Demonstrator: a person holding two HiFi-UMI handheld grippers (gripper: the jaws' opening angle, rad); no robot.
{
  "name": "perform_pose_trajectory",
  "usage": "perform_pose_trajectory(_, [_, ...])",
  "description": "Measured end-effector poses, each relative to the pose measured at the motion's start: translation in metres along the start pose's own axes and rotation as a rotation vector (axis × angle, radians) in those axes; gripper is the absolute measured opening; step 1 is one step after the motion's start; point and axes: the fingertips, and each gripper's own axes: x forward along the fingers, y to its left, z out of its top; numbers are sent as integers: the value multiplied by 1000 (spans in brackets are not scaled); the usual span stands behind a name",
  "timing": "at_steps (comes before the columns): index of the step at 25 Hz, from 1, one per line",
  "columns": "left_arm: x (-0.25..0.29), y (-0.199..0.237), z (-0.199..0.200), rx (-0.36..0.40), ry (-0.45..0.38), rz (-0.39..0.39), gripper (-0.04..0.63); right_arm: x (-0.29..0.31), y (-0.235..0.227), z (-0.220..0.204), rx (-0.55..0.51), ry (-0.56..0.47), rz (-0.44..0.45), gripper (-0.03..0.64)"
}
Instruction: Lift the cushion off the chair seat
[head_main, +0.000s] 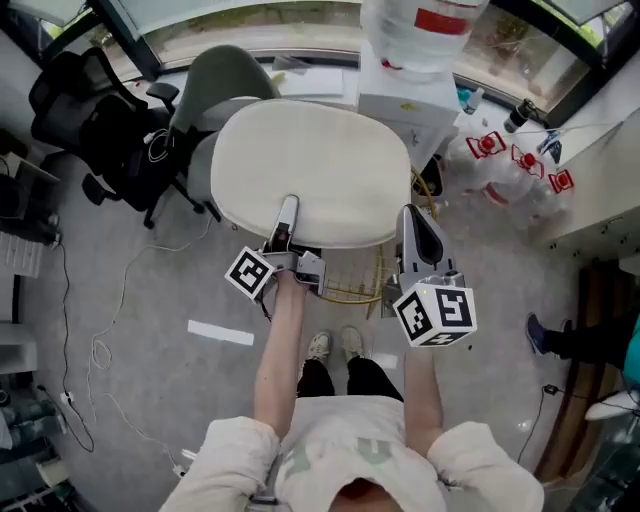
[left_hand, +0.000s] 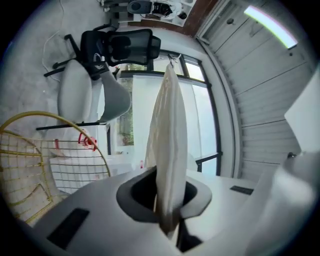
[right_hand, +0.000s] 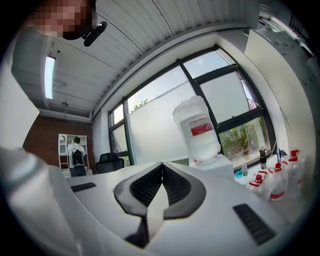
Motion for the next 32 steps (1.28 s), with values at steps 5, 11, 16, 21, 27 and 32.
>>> perform_pose_trajectory(5, [7, -112, 14, 58, -7, -85, 41, -5, 28, 96, -33, -119, 4, 17])
perform_pose_trajectory(11, [10, -235, 21, 312, -1, -164, 41, -16, 69, 174, -132, -237, 41, 17])
perform_pose_trajectory(16, [-1, -313, 15, 634, -51, -200, 41, -37, 85, 209, -212, -319, 28, 17])
perform_pose_trajectory(21, [-14, -352, 12, 930, -120, -186, 41, -52, 94, 222, -212, -362, 31, 17])
perform_pose_trajectory(27, [-28, -381, -7, 1274, -200, -140, 41, -65, 96, 228, -237, -386, 14, 17])
perform_pose_trajectory(32, [-43, -395, -26, 1535, -272, -91, 41, -74, 99, 221, -321, -380, -29, 17])
